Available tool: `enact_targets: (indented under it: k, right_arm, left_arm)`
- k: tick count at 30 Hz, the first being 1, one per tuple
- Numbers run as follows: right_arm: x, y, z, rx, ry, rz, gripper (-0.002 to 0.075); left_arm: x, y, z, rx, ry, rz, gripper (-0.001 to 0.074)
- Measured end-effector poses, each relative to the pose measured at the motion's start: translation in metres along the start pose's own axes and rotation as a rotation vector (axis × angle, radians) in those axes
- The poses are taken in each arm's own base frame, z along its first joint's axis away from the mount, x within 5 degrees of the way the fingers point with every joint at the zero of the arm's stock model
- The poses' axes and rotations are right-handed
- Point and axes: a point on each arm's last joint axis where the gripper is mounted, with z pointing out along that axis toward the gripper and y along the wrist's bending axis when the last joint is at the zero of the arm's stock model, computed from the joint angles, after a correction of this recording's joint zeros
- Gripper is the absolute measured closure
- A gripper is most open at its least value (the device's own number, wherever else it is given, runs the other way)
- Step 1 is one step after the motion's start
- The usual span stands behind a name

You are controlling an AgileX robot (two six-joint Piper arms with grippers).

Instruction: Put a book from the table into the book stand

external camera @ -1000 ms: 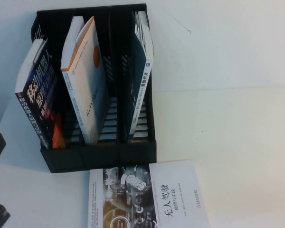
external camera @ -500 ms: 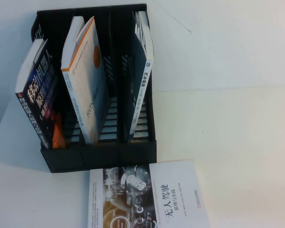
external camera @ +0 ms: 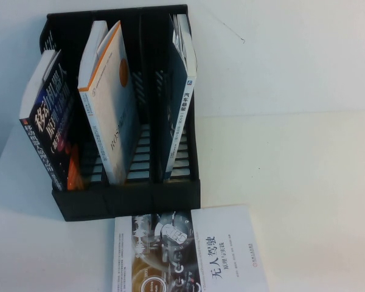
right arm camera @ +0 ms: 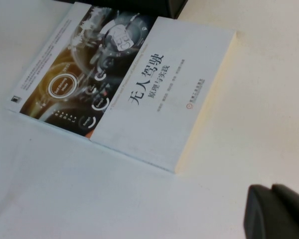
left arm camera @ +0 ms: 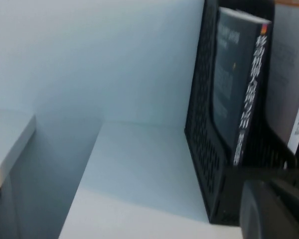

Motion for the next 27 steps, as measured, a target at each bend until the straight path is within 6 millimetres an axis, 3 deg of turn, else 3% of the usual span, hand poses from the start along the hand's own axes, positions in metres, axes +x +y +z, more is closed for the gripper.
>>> enact_targets:
  k: [9,27]
  right_arm:
    - [0.0,0.0,0.0,0.0,0.004,-0.001,0.0727]
    - [0.001,0.0,0.0,0.0,0.006,-0.001,0.0727]
  left_arm:
    - [0.027,0.006,-0.001,-0.064,0.239,-0.012,0.0736]
    - [0.027,0.006,-0.001,-0.067,0.24,-0.011,0.0736]
